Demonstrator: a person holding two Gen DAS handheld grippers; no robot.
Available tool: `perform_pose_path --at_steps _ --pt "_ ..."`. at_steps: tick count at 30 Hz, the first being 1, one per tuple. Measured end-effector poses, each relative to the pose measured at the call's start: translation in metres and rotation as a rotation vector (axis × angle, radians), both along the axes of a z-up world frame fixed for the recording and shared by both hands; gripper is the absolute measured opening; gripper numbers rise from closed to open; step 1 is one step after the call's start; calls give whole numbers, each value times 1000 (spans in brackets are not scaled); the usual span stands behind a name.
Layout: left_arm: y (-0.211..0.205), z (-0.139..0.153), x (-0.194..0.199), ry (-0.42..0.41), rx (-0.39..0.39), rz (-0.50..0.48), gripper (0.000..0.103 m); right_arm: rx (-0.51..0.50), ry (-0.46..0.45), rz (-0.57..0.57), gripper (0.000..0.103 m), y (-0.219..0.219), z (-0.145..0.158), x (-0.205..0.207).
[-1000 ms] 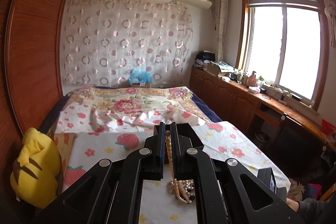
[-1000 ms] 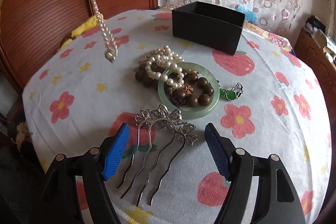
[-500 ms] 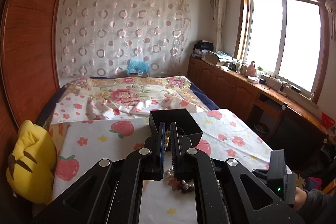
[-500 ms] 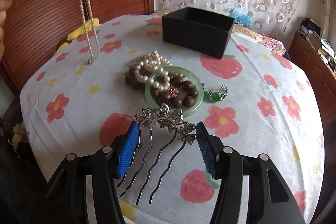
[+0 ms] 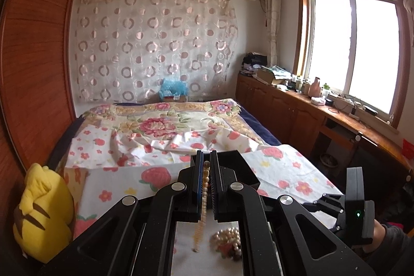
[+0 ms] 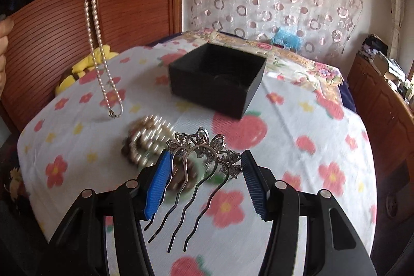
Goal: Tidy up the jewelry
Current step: 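Lower the hair comb into the black box with the right tool while the left drops the pearls in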
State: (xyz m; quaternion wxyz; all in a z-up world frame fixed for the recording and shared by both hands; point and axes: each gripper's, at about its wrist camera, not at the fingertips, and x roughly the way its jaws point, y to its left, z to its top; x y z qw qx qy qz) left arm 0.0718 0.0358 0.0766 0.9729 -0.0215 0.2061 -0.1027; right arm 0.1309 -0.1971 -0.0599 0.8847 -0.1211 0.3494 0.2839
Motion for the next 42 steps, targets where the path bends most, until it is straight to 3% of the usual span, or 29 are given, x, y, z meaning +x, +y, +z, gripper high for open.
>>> perform_pose_path --at_steps 11,25,32,42 --pt "-11 25 46 -38 34 -1 4 30 -69 -14 59 3 28 61" --pt "-42 57 92 -74 16 -68 5 54 -72 15 59 6 50 102" --pt "-45 21 122 29 13 -87 5 49 -73 28 59 14 60 121" --pt "-32 -58 150 211 -18 -78 5 58 -63 34 59 26 56 149"
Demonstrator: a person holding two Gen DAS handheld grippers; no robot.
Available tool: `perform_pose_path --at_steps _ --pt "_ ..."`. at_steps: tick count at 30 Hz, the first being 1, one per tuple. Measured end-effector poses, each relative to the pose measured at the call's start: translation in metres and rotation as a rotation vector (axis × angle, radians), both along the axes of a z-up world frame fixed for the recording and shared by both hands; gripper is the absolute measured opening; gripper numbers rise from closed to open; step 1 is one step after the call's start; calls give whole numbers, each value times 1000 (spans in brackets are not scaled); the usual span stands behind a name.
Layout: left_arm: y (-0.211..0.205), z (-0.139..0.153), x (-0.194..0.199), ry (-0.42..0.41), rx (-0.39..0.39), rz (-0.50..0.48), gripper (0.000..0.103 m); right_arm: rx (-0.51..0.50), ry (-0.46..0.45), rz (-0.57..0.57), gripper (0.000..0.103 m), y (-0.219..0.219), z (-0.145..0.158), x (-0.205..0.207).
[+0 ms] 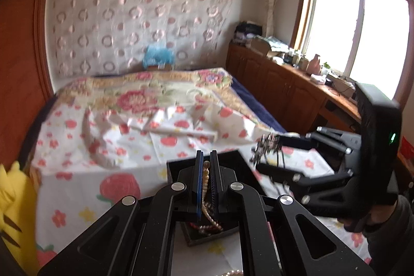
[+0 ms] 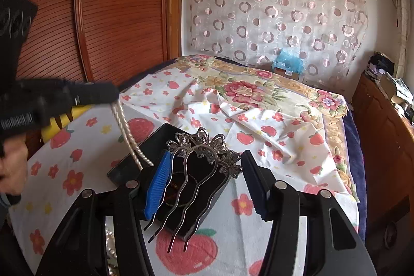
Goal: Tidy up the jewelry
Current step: 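Lower the hair comb into the black box with the right tool while the left drops the pearls in, then open both tools and withdraw them from the black box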
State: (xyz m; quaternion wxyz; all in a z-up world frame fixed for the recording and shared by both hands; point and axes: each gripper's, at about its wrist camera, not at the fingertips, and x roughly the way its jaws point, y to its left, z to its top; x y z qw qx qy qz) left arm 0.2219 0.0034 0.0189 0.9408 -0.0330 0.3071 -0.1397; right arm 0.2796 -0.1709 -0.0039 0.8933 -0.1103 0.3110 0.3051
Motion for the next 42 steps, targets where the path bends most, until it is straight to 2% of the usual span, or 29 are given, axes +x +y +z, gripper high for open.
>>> perform_pose_path --at_steps 8,12,16,25,33,42 --pt "0 -34 -2 65 10 -13 5 -29 45 38 59 24 -29 17" --pt "8 -40 -9 74 5 8 17 -55 49 55 59 35 -42 16" --pt "17 -47 -22 86 10 25 17 -94 41 56 59 44 -51 21" --pt "31 -53 -53 93 23 53 18 -101 35 28 59 46 -50 25" --pt "32 -60 -78 95 23 50 18 -57 29 -3 59 18 -42 -23" --pt "18 -71 -112 96 37 7 18 -5 67 -68 59 -19 -60 -95"
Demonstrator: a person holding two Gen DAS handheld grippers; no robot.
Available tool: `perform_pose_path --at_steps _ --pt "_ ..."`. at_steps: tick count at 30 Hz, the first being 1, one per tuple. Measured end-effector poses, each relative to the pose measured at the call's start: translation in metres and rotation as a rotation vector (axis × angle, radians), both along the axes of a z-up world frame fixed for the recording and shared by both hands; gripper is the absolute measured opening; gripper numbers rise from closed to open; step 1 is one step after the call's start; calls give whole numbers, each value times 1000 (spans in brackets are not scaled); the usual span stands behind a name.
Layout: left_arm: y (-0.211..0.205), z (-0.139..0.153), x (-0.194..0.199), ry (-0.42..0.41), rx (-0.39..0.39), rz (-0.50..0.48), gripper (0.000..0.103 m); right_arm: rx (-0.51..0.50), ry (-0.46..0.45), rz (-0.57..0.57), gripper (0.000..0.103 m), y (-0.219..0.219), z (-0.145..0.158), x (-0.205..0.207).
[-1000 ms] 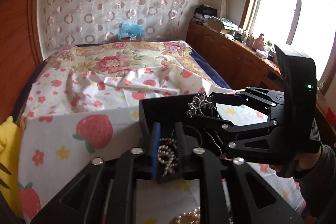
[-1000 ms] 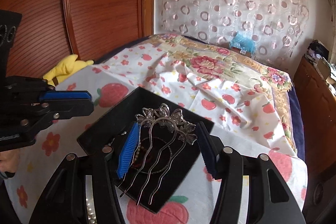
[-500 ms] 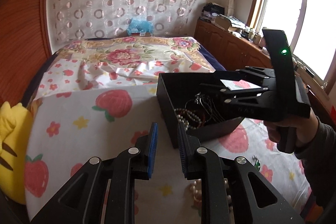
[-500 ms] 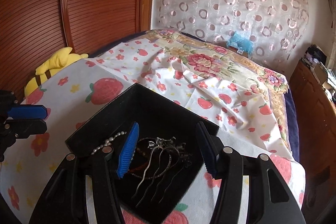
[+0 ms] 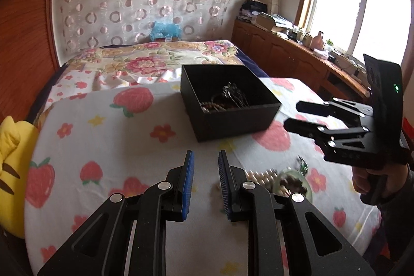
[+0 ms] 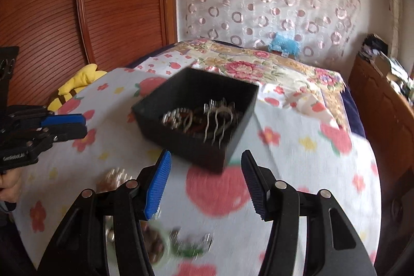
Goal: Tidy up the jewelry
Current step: 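Open both tools and withdraw them from the black box, then grasp the second pearl necklace with the left tool and lift it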
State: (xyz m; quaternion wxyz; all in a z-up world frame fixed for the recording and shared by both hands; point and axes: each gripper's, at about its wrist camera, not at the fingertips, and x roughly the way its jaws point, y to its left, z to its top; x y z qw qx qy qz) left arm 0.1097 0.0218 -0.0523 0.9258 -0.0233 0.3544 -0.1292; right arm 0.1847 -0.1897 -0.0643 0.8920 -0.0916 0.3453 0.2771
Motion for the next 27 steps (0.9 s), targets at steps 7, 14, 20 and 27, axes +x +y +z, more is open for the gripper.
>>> perform_pose_path --at_steps 7,14,20,27 --pt "-7 -3 -24 -2 2 -22 18 23 27 -30 52 -14 -11 -40" --pt "-13 -5 -42 9 -3 -34 19 37 60 -35 44 -17 -24 -76" --pt "-25 -9 -46 24 4 -61 26 25 65 -40 44 -17 -32 -96" --pt "-32 -21 -36 69 -23 -71 26 41 78 -56 44 -23 -37 -100"
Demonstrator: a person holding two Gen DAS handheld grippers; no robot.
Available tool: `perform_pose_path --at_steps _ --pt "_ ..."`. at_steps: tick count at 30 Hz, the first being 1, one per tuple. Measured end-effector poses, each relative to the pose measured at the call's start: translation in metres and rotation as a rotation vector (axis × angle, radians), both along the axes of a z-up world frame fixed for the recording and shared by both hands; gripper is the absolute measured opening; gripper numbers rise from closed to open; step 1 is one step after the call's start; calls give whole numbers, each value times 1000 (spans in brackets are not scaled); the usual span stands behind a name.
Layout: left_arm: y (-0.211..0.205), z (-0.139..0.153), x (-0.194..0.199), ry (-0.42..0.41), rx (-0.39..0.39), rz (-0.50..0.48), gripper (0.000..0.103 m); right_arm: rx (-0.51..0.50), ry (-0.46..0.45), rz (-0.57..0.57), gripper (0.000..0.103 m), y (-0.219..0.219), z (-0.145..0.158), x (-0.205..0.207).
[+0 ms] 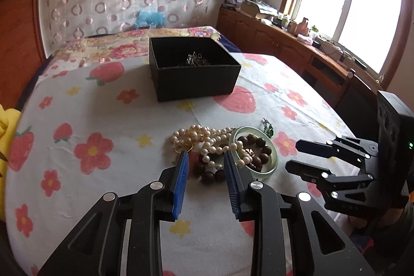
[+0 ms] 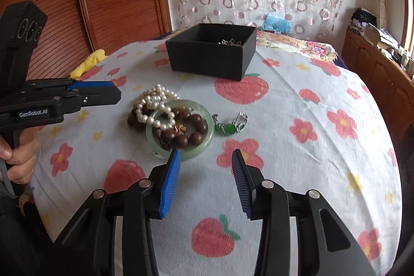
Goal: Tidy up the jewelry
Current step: 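Grasp the second pearl necklace with the left tool and lift it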
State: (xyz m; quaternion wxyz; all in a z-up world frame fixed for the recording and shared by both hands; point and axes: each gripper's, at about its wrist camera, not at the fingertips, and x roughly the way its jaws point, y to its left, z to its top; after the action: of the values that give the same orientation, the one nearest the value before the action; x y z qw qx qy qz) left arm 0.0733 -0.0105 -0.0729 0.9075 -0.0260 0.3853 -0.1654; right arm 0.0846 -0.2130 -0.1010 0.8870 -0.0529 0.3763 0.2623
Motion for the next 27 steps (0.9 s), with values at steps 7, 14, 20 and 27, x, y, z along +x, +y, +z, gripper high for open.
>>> perform_pose_path --at_steps 7,14,20,27 --pt "-5 -14 20 53 -27 0 26 7 -8 -1 44 0 0 -1" --pt "-11 -19 35 79 -32 1 23 27 5 -4 44 -2 -1 0" --pt "-8 -23 35 90 -56 -1 14 24 7 -1 44 -1 -2 0" --pt "0 -4 24 18 -57 19 7 19 13 3 44 0 -4 1"
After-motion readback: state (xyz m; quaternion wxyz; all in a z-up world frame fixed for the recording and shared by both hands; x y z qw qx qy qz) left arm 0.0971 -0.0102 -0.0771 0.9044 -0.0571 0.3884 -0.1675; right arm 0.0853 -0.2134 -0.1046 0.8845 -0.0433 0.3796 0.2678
